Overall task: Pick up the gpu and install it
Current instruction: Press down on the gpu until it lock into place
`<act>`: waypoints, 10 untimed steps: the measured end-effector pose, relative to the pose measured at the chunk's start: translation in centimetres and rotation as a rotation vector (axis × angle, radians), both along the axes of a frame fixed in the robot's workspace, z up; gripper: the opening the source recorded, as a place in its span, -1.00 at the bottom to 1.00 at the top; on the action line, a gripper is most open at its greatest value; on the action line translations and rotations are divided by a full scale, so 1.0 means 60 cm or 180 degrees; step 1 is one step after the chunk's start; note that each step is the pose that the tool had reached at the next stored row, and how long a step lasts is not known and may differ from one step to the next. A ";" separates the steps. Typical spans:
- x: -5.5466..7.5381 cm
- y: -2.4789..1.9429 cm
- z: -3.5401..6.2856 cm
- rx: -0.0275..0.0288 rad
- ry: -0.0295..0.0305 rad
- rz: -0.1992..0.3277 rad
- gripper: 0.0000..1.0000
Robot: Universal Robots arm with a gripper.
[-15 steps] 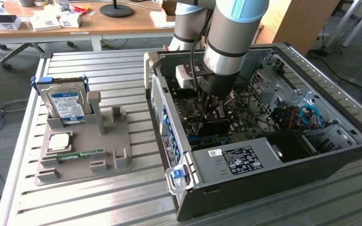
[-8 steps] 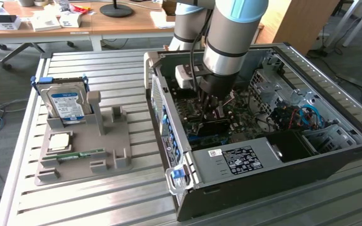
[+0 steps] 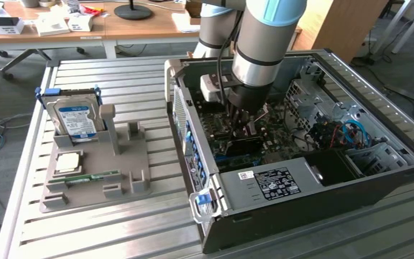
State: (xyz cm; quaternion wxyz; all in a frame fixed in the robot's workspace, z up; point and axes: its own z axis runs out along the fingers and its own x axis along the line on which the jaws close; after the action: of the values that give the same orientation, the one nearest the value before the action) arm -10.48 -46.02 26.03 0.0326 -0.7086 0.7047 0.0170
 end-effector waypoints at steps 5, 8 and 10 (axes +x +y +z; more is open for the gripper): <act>0.000 0.0000 0.000 0.0001 0.0000 0.0000 -0.79; 0.000 0.0001 0.000 0.0002 0.0000 0.0000 -0.79; 0.000 0.0002 0.001 0.0005 -0.0002 0.0000 -0.79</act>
State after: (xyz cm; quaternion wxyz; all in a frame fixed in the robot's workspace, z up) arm -10.48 -46.01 26.12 0.0333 -0.7085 0.7047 0.0173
